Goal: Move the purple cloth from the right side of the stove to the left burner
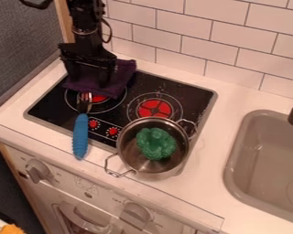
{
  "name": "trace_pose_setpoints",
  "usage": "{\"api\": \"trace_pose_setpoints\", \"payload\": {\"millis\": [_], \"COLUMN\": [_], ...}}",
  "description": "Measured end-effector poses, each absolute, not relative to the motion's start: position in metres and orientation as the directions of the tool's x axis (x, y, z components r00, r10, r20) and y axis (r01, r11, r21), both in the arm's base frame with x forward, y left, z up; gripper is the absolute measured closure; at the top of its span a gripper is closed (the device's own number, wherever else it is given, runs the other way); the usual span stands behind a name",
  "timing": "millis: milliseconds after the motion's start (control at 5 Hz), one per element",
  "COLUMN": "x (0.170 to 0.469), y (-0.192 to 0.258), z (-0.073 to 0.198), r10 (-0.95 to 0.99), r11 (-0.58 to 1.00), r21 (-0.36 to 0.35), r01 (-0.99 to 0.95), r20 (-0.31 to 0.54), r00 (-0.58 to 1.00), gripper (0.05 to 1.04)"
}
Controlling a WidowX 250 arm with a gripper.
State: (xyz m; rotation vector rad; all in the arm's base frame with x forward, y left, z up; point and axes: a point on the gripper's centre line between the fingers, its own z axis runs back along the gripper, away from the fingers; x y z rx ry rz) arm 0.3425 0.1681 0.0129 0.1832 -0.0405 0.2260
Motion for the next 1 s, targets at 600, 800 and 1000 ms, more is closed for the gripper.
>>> {"api": "trace_pose_setpoints", "payload": {"millis": [600, 800, 1000], "x": [0.338, 0.339, 0.332], "y": [0.167, 0.164, 0.16], "z": [0.024, 0.065, 0.068], "r10": [0.141, 0.122, 0.101], "r11": [0.989, 0.992, 0.994], "r21": [0.033, 0.009, 0.011], "r01": [-0.145, -0.126, -0.105], "r20": [0.112, 0.194, 0.19], "r00": [0.984, 0.973, 0.977], "gripper": [0.085, 0.085, 0.085]}}
